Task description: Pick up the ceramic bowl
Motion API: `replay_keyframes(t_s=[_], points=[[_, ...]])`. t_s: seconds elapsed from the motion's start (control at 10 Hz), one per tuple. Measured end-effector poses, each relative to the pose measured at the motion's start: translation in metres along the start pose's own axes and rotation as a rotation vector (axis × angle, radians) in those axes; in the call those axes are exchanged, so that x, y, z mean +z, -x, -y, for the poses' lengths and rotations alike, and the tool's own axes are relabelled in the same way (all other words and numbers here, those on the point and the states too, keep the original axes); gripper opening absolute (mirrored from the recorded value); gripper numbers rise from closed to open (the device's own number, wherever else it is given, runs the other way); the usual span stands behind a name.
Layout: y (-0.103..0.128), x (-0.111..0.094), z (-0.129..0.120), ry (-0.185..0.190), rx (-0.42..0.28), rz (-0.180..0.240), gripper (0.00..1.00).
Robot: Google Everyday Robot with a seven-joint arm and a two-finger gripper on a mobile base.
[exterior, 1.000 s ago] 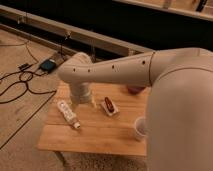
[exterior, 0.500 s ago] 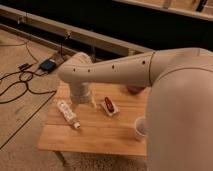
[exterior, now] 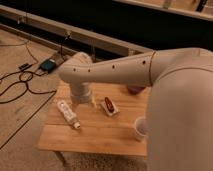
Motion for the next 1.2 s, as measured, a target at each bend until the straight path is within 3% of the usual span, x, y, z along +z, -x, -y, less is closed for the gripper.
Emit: replay_keyframes(t_s=[0.2, 0.3, 0.8, 1.2], points=[[0.012, 0.001, 0.021, -0.012, 0.015, 0.012, 0.65], [0.027, 0.003, 0.048, -0.030, 0.031, 0.028, 0.65], [0.082, 0.013, 0.133, -0.083, 0.063, 0.077, 0.65], [0.123, 0.025, 0.202, -0.081, 0.128, 0.100, 0.65]])
